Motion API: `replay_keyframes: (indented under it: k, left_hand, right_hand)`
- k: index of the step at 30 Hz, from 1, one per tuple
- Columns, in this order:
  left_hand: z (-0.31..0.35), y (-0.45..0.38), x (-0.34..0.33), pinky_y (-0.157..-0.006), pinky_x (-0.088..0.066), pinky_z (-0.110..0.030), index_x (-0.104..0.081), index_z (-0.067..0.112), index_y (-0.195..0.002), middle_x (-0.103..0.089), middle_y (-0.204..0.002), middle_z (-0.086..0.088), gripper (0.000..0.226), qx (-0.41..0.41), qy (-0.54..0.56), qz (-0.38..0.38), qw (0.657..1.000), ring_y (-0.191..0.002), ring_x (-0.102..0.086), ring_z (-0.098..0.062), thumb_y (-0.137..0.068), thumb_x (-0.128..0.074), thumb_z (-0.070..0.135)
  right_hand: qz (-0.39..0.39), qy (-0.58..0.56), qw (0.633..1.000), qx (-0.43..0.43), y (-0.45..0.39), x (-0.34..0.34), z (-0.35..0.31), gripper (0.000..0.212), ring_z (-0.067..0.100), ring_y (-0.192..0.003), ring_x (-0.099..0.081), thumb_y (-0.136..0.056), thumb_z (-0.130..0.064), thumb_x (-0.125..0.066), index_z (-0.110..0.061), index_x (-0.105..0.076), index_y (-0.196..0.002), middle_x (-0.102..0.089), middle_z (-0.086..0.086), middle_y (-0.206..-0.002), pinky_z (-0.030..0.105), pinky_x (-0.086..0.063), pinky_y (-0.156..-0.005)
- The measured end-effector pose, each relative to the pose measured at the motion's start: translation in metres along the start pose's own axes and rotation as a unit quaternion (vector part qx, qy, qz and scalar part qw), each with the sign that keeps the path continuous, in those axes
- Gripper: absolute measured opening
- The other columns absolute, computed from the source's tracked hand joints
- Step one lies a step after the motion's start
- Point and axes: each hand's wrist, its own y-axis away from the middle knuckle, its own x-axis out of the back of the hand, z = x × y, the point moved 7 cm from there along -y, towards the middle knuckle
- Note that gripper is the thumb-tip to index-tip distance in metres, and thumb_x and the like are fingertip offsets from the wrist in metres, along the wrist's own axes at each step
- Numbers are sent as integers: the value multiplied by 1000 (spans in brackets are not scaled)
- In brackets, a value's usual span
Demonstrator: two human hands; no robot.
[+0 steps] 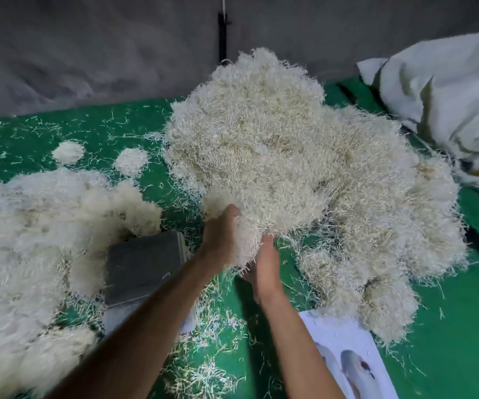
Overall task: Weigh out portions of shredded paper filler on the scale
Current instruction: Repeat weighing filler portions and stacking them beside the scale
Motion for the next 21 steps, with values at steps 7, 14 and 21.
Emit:
replay_keyframes:
  k: [7,14,21]
  left_hand:
    - [58,27,4,-105,-49,-31,-37,8,-147,-34,-157,-19,88,-46,-314,-121,941,-129,-55,-12,-80,-84,41]
    - [75,52,29,-114,-32,-41,-9,15,-160,-26,-163,-12,107,-54,-306,-66,948,-145,-32,-31,-83,-76,44]
    - [71,71,46,-120,-21,-44,-12,17,-161,-9,-169,-4,106,-45,-261,-41,964,-151,-19,-30,-83,-73,53]
  right_hand:
    - [-105,-232,963,-93,3,-38,-62,51,40,-123,-61,-105,-51,-45,-9,-56,-131,-63,21,-132,62,-47,-105]
    - [96,-98,990,-13,6,-35,-99,39,36,-111,-64,-106,-19,-53,6,-51,-135,-62,21,-120,43,-57,-93]
    - [143,134,981,-5,2,-36,-99,42,19,-119,-57,-110,-21,-44,-5,-45,-148,-55,7,-138,14,-51,-92]
